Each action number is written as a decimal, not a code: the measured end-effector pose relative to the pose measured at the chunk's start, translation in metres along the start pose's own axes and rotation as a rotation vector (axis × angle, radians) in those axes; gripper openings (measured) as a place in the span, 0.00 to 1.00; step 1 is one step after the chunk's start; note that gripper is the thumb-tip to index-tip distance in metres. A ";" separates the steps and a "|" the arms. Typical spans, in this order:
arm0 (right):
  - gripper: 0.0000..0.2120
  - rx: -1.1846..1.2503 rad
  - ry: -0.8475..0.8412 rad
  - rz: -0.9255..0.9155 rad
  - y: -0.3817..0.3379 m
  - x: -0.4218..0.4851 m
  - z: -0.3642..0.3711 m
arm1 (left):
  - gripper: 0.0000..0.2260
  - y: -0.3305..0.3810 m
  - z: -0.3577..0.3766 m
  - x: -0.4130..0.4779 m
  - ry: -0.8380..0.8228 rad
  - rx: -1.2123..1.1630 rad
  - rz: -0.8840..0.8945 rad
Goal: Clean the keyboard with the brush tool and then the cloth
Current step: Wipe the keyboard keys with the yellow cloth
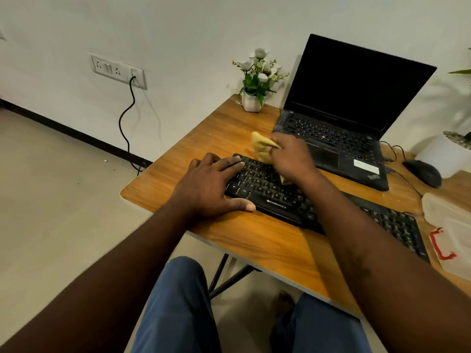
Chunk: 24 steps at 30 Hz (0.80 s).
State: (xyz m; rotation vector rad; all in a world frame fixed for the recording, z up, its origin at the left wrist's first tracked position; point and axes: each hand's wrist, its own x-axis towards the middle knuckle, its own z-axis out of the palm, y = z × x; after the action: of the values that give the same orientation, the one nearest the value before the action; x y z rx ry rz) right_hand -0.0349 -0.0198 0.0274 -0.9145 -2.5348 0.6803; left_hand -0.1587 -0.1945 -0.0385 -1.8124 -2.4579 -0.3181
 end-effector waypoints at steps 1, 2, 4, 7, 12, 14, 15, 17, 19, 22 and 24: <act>0.13 0.005 -0.084 -0.042 -0.009 0.006 0.011 | 0.53 0.000 0.000 0.000 0.002 0.007 -0.002; 0.12 -0.010 -0.152 -0.080 -0.018 0.009 0.019 | 0.54 0.000 0.000 0.000 0.002 0.011 -0.005; 0.12 -0.047 -0.202 -0.118 -0.026 0.011 0.030 | 0.54 -0.001 -0.001 -0.001 0.002 0.008 -0.014; 0.13 -0.001 -0.193 -0.095 -0.016 0.001 0.022 | 0.54 -0.001 -0.002 -0.001 0.003 0.005 -0.014; 0.17 -0.056 -0.156 -0.075 0.034 -0.030 -0.015 | 0.54 -0.003 -0.001 0.000 -0.007 -0.029 -0.015; 0.18 -0.065 -0.154 -0.050 0.053 -0.044 -0.030 | 0.54 -0.003 -0.001 0.000 -0.008 -0.032 -0.019; 0.18 -0.077 -0.154 -0.033 0.061 -0.049 -0.037 | 0.54 -0.003 -0.001 0.000 -0.008 -0.032 -0.022; 0.18 -0.114 -0.154 0.006 0.072 -0.055 -0.050 | 0.54 -0.002 -0.001 0.000 -0.003 -0.030 -0.024; 0.17 -0.157 -0.142 0.037 0.076 -0.056 -0.056 | 0.55 -0.002 -0.001 0.000 -0.003 -0.026 -0.021; 0.15 -0.146 -0.125 0.017 0.057 -0.049 -0.047 | 0.56 -0.002 -0.001 0.000 -0.007 -0.023 0.003; 0.15 -0.066 -0.125 -0.038 0.033 -0.042 -0.029 | 0.56 -0.002 -0.001 -0.001 0.004 -0.024 0.010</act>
State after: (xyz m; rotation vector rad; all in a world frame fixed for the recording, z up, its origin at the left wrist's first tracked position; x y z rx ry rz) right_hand 0.0257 -0.0159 0.0259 -0.8678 -2.6924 0.6648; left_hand -0.1600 -0.1966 -0.0379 -1.8301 -2.4522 -0.3518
